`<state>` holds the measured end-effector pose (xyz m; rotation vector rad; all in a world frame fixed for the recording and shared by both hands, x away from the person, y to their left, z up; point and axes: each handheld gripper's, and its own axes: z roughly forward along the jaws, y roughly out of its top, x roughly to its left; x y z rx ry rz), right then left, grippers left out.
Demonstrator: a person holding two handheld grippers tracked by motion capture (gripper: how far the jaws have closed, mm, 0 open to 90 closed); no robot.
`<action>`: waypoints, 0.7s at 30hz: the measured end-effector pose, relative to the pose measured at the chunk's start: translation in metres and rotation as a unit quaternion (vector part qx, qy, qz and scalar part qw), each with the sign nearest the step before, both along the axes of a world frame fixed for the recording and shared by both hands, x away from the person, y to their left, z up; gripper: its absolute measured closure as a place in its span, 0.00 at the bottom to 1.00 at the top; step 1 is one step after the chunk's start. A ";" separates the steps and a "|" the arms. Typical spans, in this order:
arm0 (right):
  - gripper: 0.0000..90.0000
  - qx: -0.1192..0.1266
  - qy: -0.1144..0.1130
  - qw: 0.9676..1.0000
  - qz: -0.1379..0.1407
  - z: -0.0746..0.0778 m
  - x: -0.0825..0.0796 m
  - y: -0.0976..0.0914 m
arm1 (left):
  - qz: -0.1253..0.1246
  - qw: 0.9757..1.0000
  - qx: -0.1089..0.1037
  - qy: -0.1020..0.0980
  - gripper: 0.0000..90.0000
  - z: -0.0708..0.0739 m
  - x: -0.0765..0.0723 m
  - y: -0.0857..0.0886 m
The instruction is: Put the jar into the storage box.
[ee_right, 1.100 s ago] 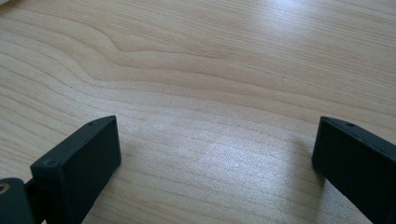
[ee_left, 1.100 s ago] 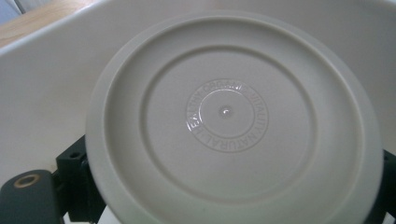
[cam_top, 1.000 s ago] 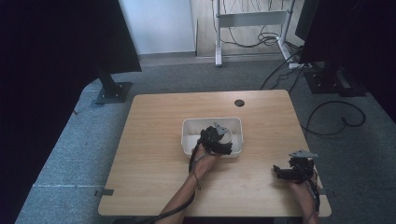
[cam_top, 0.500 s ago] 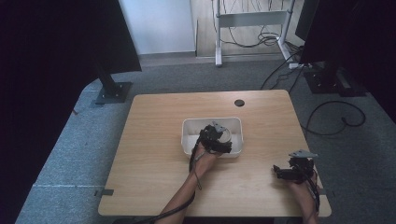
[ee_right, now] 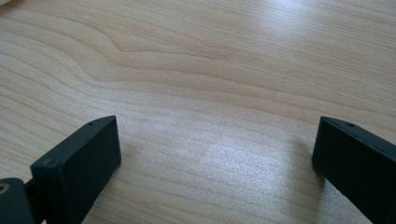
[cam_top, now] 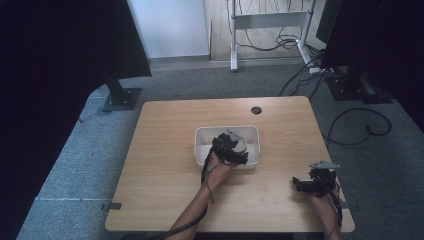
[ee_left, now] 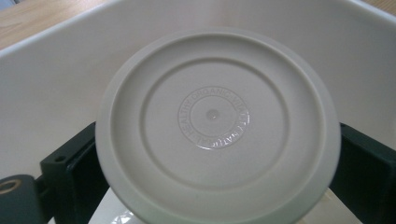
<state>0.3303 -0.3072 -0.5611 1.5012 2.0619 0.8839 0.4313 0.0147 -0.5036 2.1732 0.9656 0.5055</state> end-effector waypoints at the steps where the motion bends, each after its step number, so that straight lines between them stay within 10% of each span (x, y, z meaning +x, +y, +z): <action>1: 0.01 0.000 0.000 1.000 0.000 0.000 0.000 0.000 | -0.001 1.000 -0.002 0.000 0.05 0.001 0.000 0.001; 21: 0.01 0.000 0.000 1.000 0.000 0.000 0.000 0.000 | -0.013 0.999 -0.030 -0.011 0.06 0.015 -0.014 0.014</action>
